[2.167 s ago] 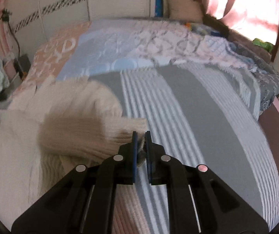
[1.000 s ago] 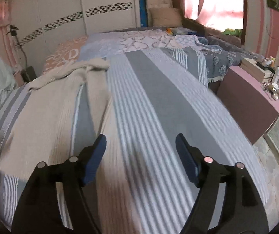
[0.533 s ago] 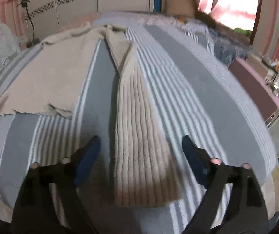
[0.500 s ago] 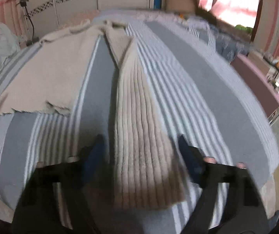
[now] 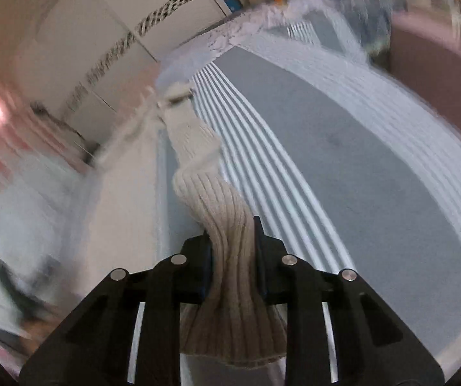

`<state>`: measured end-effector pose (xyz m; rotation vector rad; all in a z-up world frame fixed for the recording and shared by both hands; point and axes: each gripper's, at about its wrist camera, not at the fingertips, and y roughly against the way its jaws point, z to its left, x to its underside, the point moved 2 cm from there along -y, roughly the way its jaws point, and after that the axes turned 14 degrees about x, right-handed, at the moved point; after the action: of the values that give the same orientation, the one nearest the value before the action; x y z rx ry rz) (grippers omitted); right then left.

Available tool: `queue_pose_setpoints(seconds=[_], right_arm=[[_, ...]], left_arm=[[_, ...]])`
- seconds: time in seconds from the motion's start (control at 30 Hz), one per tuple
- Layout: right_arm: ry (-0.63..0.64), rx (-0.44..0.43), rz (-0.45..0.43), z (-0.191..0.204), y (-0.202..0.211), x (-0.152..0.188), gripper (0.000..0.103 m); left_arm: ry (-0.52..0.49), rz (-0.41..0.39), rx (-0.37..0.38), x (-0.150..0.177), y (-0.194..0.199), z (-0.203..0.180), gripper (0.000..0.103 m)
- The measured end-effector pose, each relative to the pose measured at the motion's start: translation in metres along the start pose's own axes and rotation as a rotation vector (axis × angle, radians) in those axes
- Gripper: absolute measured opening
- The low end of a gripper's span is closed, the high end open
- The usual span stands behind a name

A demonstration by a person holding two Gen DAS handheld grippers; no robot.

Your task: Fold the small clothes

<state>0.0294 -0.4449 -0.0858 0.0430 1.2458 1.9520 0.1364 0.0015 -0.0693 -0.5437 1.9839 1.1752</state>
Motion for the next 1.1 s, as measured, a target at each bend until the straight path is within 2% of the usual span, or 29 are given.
queue_pose_setpoints(seconds=[0.03,0.1,0.2,0.33,0.43,0.53,0.67,0.77,0.87,1.03,1.1], right_arm=[[-0.055,-0.056,0.028,-0.007,-0.001,-0.007,0.023],[-0.063,-0.058,0.003,-0.010,0.009,-0.021,0.023],[0.012,0.072,-0.102,0.004,0.028,-0.032,0.023],[0.032,0.117,-0.163,0.022,0.029,-0.049,0.023],[0.014,0.176,-0.251,0.034,0.021,-0.081,0.023],[-0.004,0.188,-0.266,0.045,0.002,-0.112,0.023],[-0.025,0.156,-0.239,0.081,-0.041,-0.151,0.023],[-0.020,0.088,-0.186,0.125,-0.080,-0.169,0.023],[-0.007,0.027,-0.118,0.174,-0.124,-0.180,0.023],[0.029,-0.012,-0.058,0.250,-0.189,-0.195,0.024],[0.084,-0.038,0.000,0.282,-0.215,-0.192,0.030]], left_arm=[[-0.002,-0.001,0.009,-0.003,-0.002,-0.002,0.102],[-0.016,0.002,0.020,-0.007,-0.004,-0.005,0.102],[-0.039,-0.003,0.028,-0.013,-0.008,-0.011,0.102],[-0.045,-0.001,0.033,-0.027,-0.021,-0.013,0.102],[-0.058,-0.008,-0.012,-0.045,-0.037,-0.011,0.102],[-0.058,0.003,-0.075,-0.066,-0.059,-0.002,0.102],[0.035,0.019,-0.118,-0.106,-0.095,0.032,0.102],[0.071,-0.011,-0.141,-0.129,-0.108,0.050,0.102],[0.104,-0.030,-0.130,-0.152,-0.119,0.069,0.102],[0.113,-0.039,-0.131,-0.172,-0.131,0.089,0.102],[0.109,-0.037,-0.135,-0.176,-0.134,0.098,0.102]])
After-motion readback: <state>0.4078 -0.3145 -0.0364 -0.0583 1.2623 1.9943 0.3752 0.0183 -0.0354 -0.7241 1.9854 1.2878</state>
